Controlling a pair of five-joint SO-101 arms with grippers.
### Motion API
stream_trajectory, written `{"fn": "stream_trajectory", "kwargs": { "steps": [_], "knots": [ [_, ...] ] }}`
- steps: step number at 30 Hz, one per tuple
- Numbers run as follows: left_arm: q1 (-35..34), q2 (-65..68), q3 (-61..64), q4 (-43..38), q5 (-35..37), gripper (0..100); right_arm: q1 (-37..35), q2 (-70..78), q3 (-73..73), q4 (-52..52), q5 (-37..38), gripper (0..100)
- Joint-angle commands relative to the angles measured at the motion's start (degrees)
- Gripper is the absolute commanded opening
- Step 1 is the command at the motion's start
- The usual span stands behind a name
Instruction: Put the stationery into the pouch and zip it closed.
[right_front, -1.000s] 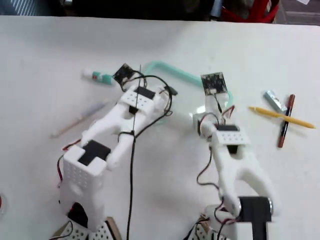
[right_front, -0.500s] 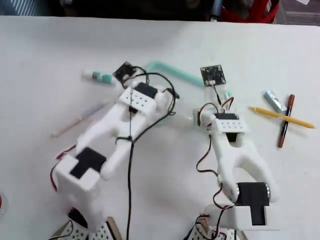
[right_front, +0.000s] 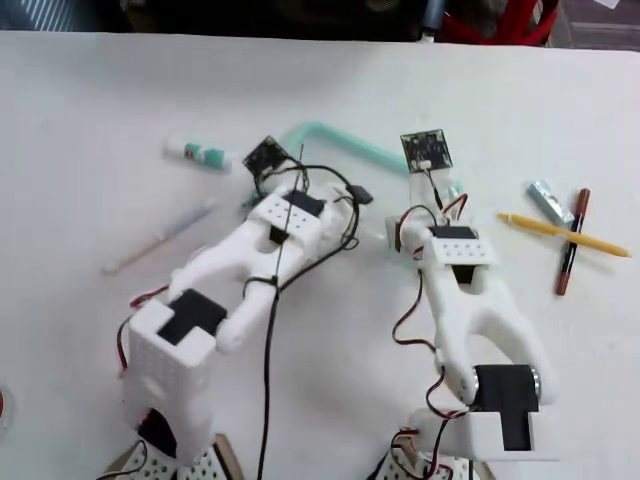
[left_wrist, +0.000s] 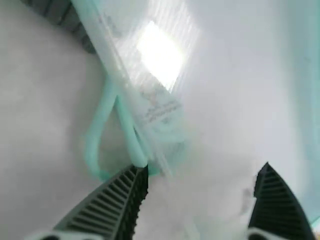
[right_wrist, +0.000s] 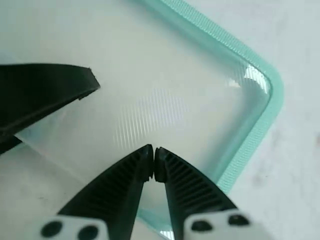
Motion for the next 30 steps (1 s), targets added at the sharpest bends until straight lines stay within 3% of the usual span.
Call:
{"fn": "stream_trajectory", "kwargs": {
  "steps": [1,8,19,22,27,30],
  "knots": [
    [-0.4,1.5,-4.4,-1.0,0.5,33,0.0,0.0,-1.6,0.7,0.4,1.8],
    [-1.8,7.8,-13.9,3.6,1.9,33,0.0,0.0,-1.6,0.9,0.4,1.8],
    [-3.0,13.9,-28.3,19.8,7.6,33,-0.9,0.0,-1.6,0.9,1.6,1.8],
    [-3.1,13.9,-28.3,20.1,7.9,25,-1.0,0.0,-1.5,0.9,3.2,1.8],
    [-3.2,13.8,-28.5,20.0,6.0,2,-1.0,0.0,-1.5,0.9,3.3,1.8],
    [-3.2,14.0,-28.5,19.7,6.1,4,-1.0,0.0,-1.5,0.9,3.3,1.8]
  ]
}}
